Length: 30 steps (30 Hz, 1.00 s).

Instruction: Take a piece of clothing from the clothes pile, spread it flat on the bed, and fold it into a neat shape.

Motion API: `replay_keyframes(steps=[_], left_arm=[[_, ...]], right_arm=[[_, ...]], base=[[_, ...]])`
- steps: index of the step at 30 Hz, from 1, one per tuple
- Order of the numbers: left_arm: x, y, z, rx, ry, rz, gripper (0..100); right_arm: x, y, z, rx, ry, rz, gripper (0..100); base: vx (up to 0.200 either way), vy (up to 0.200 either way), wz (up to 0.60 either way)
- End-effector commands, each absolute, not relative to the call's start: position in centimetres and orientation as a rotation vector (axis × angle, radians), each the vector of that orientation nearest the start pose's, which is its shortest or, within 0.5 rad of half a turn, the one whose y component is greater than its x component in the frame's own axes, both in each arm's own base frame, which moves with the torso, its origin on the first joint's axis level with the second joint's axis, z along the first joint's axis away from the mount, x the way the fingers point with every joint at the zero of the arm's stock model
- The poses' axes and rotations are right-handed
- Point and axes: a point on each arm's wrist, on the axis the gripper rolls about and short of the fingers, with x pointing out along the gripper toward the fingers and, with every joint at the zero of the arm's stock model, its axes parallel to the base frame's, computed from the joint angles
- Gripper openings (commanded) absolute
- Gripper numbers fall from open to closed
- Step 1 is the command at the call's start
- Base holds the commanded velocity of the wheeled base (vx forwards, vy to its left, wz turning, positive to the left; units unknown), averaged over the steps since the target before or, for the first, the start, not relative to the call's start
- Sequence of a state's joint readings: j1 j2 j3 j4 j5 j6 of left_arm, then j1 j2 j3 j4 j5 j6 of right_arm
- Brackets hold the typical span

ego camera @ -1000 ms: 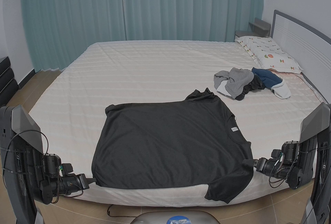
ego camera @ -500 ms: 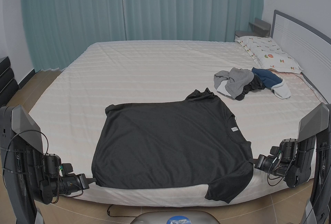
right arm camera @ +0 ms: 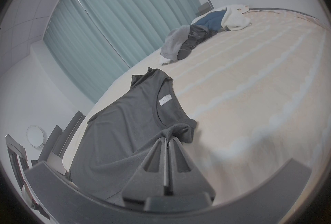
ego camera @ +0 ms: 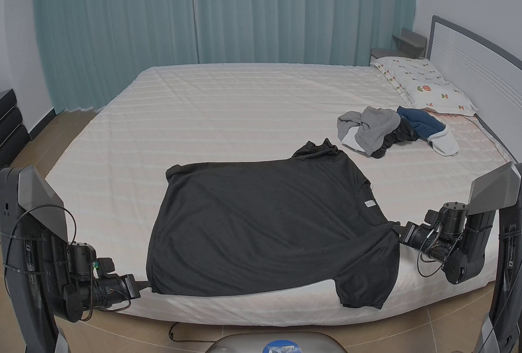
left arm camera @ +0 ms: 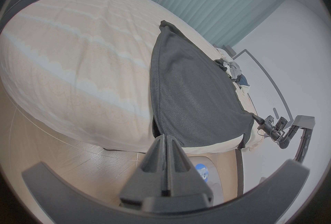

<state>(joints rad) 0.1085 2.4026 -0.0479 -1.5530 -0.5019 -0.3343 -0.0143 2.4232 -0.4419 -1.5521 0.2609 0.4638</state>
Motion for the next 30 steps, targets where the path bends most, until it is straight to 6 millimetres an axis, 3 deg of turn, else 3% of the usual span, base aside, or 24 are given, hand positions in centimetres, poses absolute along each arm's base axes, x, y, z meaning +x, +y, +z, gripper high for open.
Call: replay_keyframes(steps=[1, 4, 5, 9, 15, 16, 21, 26, 30], left_arm=[[22.2, 1.3, -4.6, -0.557, 0.818, -0.242, 0], [22.2, 1.3, -4.6, -0.559, 0.820, -0.241, 0], [22.2, 1.3, -4.6, -0.560, 0.820, -0.240, 0], [22.2, 1.3, -4.6, -0.560, 0.820, -0.240, 0], [22.1, 1.3, -4.6, -0.559, 0.821, -0.241, 0], [22.2, 1.3, -4.6, -0.559, 0.821, -0.239, 0], [22.2, 1.3, -4.6, -0.557, 0.821, -0.240, 0], [22.2, 1.3, -4.6, -0.557, 0.821, -0.240, 0], [22.2, 1.3, -4.6, -0.557, 0.819, -0.240, 0]], right_arm=[[33.3, 0.3, -3.6, 0.509, 0.427, 0.157, 0], [33.8, 0.4, -4.0, 0.506, 0.423, 0.161, 0], [33.8, 0.5, -4.1, 0.506, 0.427, 0.164, 100], [33.6, 0.8, -5.2, 0.507, 0.460, 0.163, 100], [33.4, -0.2, -4.0, 0.512, 0.429, 0.144, 100], [31.6, -0.4, -2.6, 0.531, 0.452, 0.163, 100], [27.5, -0.4, -1.8, 0.586, 0.587, 0.332, 100], [25.5, 0.0, -3.1, 0.549, 0.684, 0.373, 100], [25.2, 0.1, -4.2, 0.528, 0.724, 0.390, 100]], base=[[0.000, 0.000, 0.00], [0.000, 0.000, 0.00], [0.000, 0.000, 0.00], [0.000, 0.000, 0.00], [0.000, 0.000, 0.00], [0.000, 0.000, 0.00], [0.000, 0.000, 0.00], [0.000, 0.000, 0.00], [0.000, 0.000, 0.00]])
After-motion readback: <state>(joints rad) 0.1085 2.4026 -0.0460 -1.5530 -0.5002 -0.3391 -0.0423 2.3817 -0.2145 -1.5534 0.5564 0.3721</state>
